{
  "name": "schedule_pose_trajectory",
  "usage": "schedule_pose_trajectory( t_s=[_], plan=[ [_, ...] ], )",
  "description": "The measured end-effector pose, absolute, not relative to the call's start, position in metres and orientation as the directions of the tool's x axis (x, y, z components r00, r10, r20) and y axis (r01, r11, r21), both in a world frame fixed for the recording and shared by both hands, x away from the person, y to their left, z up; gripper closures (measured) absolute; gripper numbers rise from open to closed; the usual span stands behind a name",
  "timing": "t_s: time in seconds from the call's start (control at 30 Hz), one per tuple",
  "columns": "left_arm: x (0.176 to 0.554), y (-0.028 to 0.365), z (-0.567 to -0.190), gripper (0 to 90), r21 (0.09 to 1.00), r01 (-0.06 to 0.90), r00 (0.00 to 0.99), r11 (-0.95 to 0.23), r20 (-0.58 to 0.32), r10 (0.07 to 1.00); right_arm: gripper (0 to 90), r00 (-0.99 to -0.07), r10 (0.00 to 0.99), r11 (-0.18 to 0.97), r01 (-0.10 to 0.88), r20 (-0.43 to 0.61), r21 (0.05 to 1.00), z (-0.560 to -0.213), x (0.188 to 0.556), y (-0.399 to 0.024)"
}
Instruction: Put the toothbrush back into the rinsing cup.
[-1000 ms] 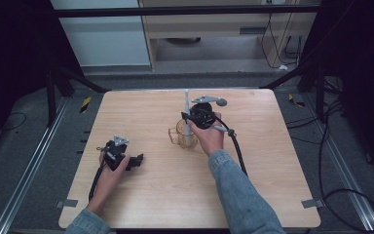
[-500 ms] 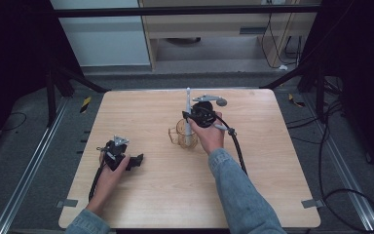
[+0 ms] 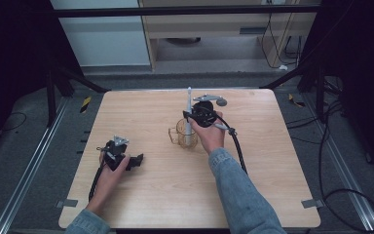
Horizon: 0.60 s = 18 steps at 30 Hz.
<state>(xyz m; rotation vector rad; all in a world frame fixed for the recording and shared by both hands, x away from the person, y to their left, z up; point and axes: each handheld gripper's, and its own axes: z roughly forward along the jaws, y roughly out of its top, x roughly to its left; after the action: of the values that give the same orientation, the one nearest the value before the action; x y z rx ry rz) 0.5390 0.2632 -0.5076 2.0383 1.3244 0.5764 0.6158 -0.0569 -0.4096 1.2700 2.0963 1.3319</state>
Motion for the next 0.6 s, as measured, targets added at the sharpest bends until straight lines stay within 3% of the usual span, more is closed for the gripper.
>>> schedule_pose_trajectory(
  t_s=[0.6],
  plan=[
    [0.5390, 0.2634, -0.5076, 0.0, 0.710, 0.639, 0.401, -0.296, 0.021, 0.916, 66.4, -0.533, 0.831, 0.159, 0.501, 0.158, 0.851, -0.4092, 0.6161, -0.0598]
  ],
)
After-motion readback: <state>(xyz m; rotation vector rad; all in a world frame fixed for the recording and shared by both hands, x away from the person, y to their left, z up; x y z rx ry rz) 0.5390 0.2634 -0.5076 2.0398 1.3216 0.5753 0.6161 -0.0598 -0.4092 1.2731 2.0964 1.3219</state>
